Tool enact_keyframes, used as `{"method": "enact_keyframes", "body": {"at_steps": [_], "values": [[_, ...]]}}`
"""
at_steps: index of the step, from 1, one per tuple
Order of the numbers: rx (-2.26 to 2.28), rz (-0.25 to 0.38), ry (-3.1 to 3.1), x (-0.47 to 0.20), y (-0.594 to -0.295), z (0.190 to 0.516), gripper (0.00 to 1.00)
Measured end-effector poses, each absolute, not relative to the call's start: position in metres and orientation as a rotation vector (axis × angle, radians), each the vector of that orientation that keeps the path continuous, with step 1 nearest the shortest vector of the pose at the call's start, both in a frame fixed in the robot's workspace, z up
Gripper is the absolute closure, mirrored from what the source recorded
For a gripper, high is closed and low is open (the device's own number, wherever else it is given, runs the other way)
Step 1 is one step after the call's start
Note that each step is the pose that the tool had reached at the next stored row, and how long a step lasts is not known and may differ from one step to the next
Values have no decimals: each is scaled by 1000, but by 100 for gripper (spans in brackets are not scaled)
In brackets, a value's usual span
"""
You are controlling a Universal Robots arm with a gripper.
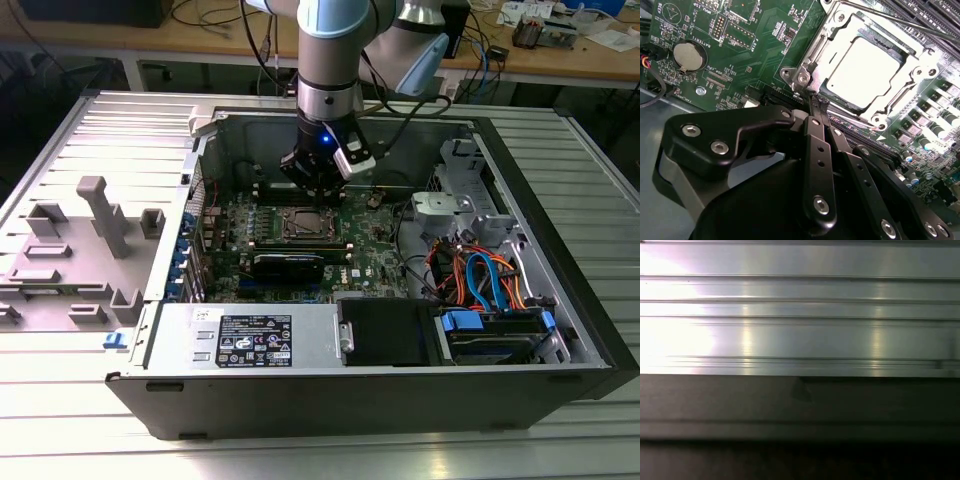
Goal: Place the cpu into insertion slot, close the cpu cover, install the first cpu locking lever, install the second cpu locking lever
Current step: 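Install the first cpu locking lever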
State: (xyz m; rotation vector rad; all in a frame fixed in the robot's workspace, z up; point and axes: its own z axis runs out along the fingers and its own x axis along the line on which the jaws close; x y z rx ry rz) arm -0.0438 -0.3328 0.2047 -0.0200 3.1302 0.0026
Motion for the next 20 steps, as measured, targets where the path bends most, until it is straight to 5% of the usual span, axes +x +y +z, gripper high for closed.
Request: {"method": "enact_keyframes", "body": {"at_steps": [20], "values": [[-20,-3,3131,-43,-337,201,89]]}}
